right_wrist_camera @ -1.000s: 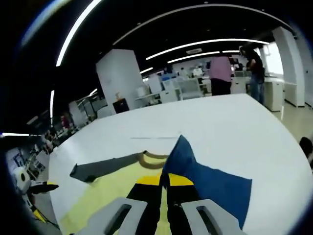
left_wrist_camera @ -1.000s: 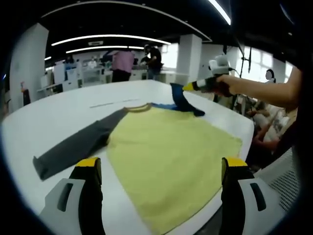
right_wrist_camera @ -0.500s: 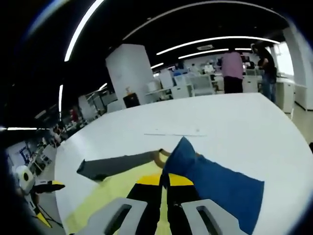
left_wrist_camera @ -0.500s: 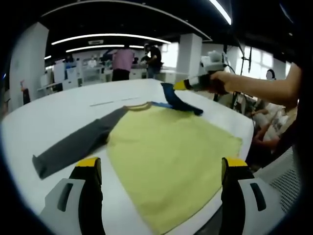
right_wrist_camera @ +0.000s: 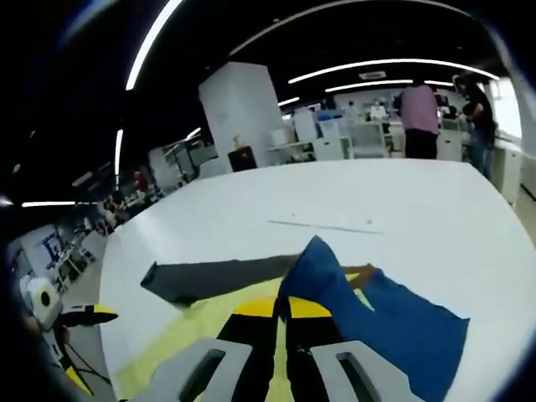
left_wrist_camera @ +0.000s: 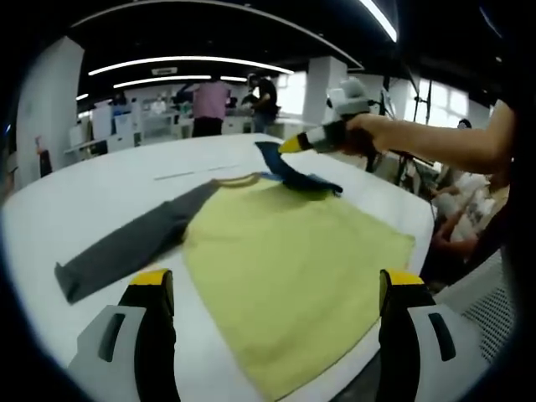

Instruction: Fold the garment on the visible template until the final outline fits inside the template.

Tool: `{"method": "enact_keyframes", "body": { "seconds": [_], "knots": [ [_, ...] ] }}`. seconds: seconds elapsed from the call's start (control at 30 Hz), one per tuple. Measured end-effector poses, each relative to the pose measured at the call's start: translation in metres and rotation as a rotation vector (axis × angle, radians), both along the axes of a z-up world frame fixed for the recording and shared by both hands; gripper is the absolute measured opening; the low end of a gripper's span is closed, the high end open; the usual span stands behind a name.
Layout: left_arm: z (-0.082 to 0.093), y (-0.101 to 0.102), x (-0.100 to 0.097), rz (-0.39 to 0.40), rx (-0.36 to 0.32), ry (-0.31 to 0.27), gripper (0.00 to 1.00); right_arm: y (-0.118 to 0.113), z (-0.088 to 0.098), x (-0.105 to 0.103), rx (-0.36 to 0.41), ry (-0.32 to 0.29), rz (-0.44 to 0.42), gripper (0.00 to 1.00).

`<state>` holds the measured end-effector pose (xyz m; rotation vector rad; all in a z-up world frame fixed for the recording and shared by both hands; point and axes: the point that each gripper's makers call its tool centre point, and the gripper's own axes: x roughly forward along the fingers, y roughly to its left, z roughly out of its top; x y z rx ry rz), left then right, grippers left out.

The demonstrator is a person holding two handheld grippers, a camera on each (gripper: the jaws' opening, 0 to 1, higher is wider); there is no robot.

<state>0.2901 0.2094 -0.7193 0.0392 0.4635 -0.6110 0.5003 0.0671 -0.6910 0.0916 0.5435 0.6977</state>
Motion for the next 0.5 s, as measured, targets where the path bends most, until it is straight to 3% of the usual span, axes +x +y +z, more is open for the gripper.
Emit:
{"method": "enact_keyframes", "body": {
  "seconds": [0.5],
  "knots": [
    [-0.001,-0.004,-0.002,-0.001,0.002,0.006,0.99,0.038,0.01,-0.001,0.0,-0.017,0.081,0.0]
  ]
}}
